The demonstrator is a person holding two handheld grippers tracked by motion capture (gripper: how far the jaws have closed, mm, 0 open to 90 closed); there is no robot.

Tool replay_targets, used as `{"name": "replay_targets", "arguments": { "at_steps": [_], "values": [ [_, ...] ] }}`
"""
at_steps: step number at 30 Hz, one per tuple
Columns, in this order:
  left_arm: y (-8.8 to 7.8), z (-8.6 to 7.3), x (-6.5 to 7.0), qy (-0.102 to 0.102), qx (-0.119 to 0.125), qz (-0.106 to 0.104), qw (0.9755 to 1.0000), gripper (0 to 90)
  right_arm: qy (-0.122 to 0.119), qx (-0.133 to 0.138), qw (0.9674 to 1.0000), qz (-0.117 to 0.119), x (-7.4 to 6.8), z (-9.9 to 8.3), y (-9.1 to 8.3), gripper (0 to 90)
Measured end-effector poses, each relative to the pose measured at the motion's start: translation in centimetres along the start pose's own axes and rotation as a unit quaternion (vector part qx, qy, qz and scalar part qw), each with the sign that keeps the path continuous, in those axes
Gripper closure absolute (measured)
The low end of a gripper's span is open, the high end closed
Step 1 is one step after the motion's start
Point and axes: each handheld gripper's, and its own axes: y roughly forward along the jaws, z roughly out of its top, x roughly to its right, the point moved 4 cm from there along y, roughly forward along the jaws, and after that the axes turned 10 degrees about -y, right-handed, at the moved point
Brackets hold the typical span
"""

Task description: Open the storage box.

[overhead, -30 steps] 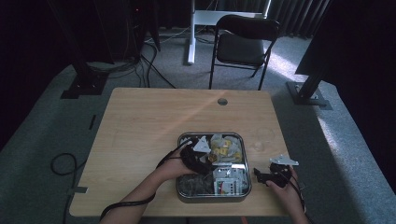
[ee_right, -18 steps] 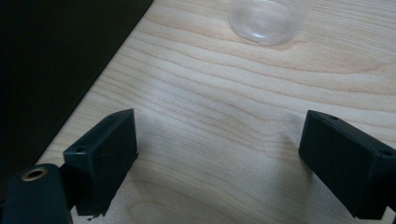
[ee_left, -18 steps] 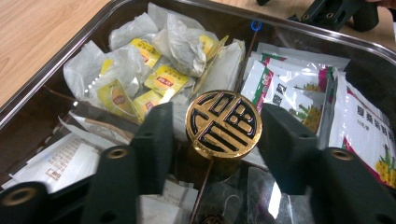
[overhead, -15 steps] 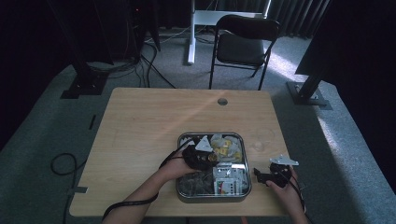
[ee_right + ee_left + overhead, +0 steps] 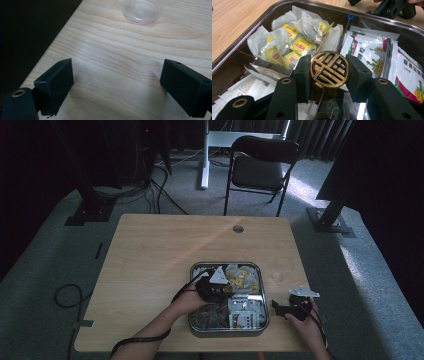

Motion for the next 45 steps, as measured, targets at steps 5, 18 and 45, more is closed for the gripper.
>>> {"name": "replay_targets", "arguments": {
  "at_steps": [5, 18, 45],
  "values": [
    [-0.3, 0.2, 0.1, 0.008, -0.003, -0.003, 1.0, 58.7, -0.001, 0.0, 1.0, 0.0, 0.0, 0.0, 0.0, 10.9],
    [-1.8, 1.6, 0.3, 0.016, 0.007, -0.002, 0.9999, 58.7, -0.001, 0.0, 1.0, 0.0, 0.0, 0.0, 0.0, 10.9],
    [-5.9, 0.9, -2.1, -0.006, 0.031, 0.015, 0.9994, 58.7, -0.001, 0.0, 1.0, 0.0, 0.0, 0.0, 0.0, 10.9]
  ]
}}
